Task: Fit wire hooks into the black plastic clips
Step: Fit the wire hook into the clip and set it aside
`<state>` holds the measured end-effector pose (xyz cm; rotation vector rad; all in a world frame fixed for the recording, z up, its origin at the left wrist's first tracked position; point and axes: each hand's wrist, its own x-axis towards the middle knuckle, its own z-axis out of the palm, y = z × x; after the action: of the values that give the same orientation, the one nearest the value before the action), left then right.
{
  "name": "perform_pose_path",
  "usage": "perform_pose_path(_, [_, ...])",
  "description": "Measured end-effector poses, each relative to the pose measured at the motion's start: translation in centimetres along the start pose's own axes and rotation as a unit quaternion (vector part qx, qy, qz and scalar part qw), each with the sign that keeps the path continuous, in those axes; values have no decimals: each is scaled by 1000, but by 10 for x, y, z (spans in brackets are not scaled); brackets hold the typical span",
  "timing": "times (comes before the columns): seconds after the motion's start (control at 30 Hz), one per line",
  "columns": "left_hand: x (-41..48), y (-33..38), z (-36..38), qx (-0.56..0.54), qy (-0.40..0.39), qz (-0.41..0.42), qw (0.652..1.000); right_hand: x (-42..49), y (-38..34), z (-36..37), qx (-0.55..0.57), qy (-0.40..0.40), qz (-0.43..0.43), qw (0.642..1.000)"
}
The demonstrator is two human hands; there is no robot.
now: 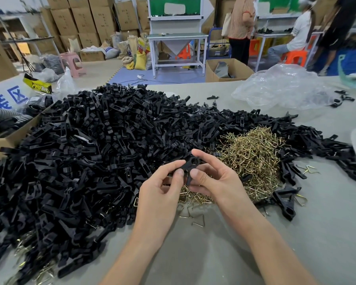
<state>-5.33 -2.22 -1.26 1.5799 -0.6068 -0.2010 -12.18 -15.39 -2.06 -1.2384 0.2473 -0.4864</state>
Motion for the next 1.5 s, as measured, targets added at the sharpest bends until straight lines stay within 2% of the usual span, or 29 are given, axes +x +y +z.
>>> perform_pose_path(0.3, [0,1,-3,11,-31,30,999,0,-1,0,1,-6,-3,1000])
perform_pose_path(0.43, [0,-6,-2,94,-23,46,994,2,-3,-2,22,32,-19,999])
perform_pose_path(0.5, [1,-11,-5,259,-30,112,959,4,-6,-7,43,62,-24,997])
perform_pose_path(0.57, [0,-16,-7,422,-68,178,886,5,-8,-12,59,87,-31,994])
perform_pose_path(0.63, [-1,-20,-6,503,-93,200,836,5,-9,-14,61,103,-38,992])
perform_pose_path(0.7, [1,-21,-6,514,-102,188,831,6,-8,-14,51,115,-37,991])
perform_pose_path(0.83, [5,-23,-9,461,-71,182,866,6,-7,-13,49,119,-30,991])
perform_pose_path(0.97, [4,-19,-8,357,-20,138,924,5,-8,-13,63,109,-22,992])
perform_pose_path(1.07, [2,-9,-7,227,21,100,969,5,-10,-13,86,94,-9,992])
perform_pose_path(1.13, [3,-3,-8,124,35,41,991,5,-10,-11,108,74,5,991])
perform_pose_path(1.2, [4,2,-9,29,31,-13,999,4,-9,-8,120,48,14,991])
perform_pose_path(1.3, [6,5,-10,-60,23,-44,997,4,-7,-4,128,25,16,991])
perform_pose_path(1.5, [2,8,-7,-76,8,-26,997,4,-3,-2,138,3,10,990])
